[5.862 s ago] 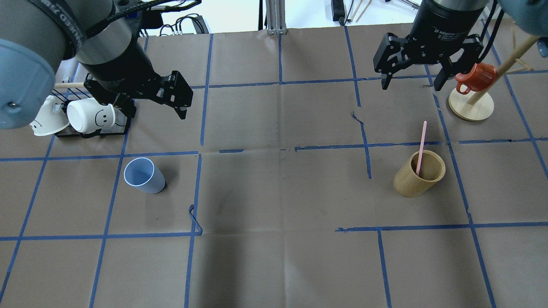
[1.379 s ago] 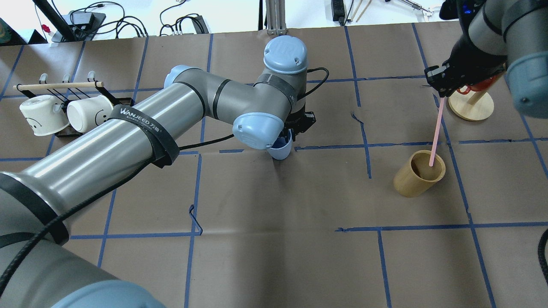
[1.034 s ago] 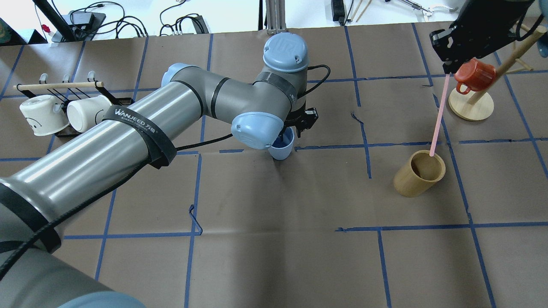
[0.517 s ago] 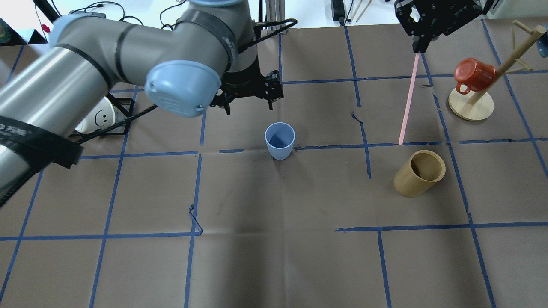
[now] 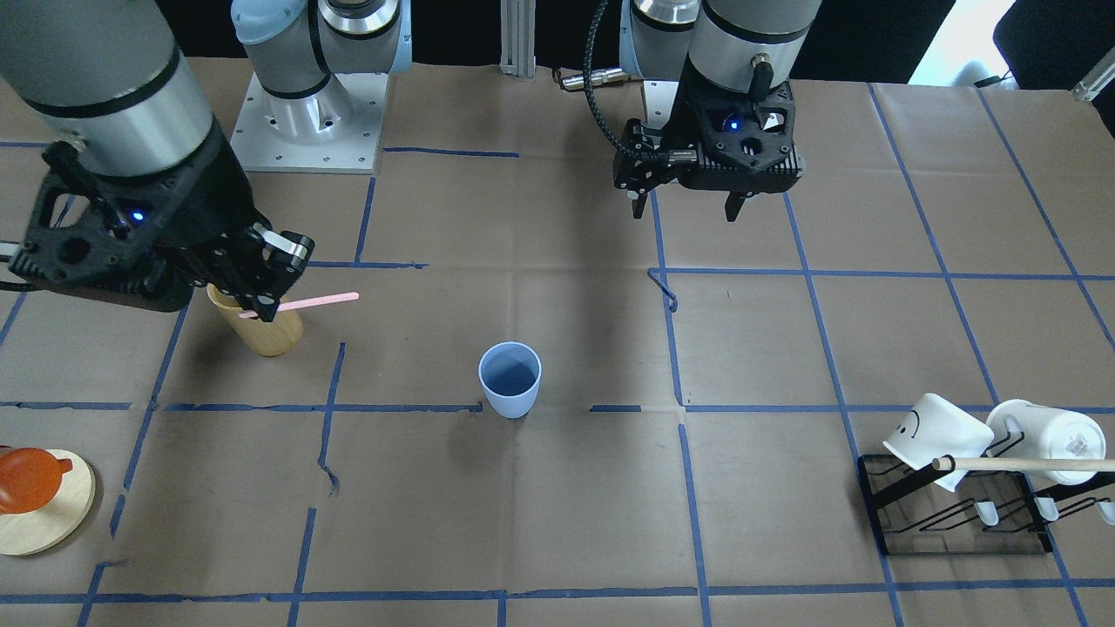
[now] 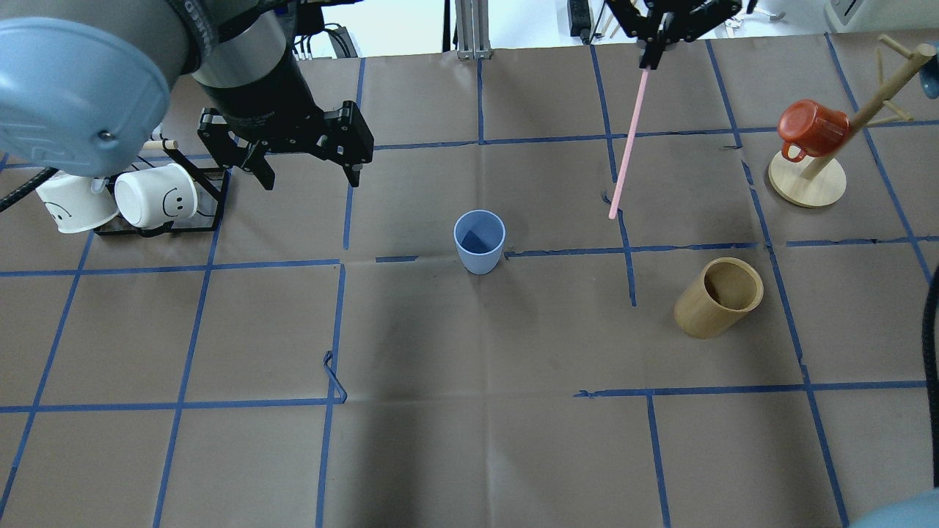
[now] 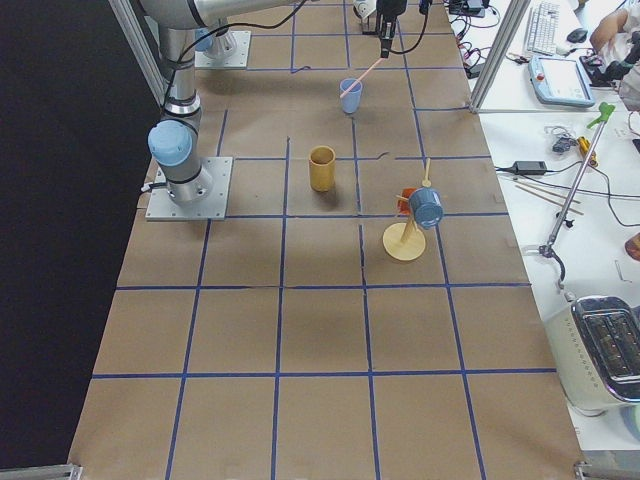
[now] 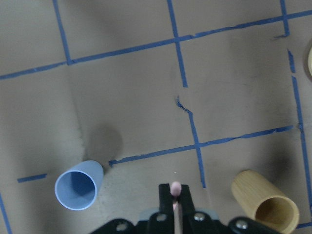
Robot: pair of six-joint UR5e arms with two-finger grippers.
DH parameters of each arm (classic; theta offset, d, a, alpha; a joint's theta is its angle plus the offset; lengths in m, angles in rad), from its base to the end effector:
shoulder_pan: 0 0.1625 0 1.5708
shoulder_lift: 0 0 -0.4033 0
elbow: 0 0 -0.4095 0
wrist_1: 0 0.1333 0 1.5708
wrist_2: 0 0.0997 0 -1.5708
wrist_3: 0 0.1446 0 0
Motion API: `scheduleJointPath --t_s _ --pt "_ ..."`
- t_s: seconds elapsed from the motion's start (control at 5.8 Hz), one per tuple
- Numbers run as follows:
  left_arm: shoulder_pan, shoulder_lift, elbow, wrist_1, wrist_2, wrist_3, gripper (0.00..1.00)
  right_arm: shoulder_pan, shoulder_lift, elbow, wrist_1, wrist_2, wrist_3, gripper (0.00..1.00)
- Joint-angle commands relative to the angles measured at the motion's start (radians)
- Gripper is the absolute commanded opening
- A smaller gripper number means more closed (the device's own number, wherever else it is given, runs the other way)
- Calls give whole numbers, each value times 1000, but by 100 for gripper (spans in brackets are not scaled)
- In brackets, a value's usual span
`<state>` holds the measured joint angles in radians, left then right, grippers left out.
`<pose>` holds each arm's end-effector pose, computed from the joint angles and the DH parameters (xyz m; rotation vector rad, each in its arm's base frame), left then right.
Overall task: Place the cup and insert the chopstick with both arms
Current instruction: 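Raise left gripper away while right gripper carries chopstick over blue cup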
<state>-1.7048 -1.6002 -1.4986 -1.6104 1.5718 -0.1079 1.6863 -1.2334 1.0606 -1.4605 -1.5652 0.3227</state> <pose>-0.2016 -0.4987 0.4389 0.0410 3.1407 -0.0052 0.2076 -0.6257 0.4754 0.3225 3.1045 -0.0933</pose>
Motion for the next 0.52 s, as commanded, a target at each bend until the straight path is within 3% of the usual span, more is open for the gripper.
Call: scheduleJointPath --t_s 0.0,0.34 --pt "22 8 8 1 -10 42 99 137 147 -141 -52 -6 207 8" --pt "54 22 6 -3 -1 50 99 190 198 -137 -127 -9 250 8"
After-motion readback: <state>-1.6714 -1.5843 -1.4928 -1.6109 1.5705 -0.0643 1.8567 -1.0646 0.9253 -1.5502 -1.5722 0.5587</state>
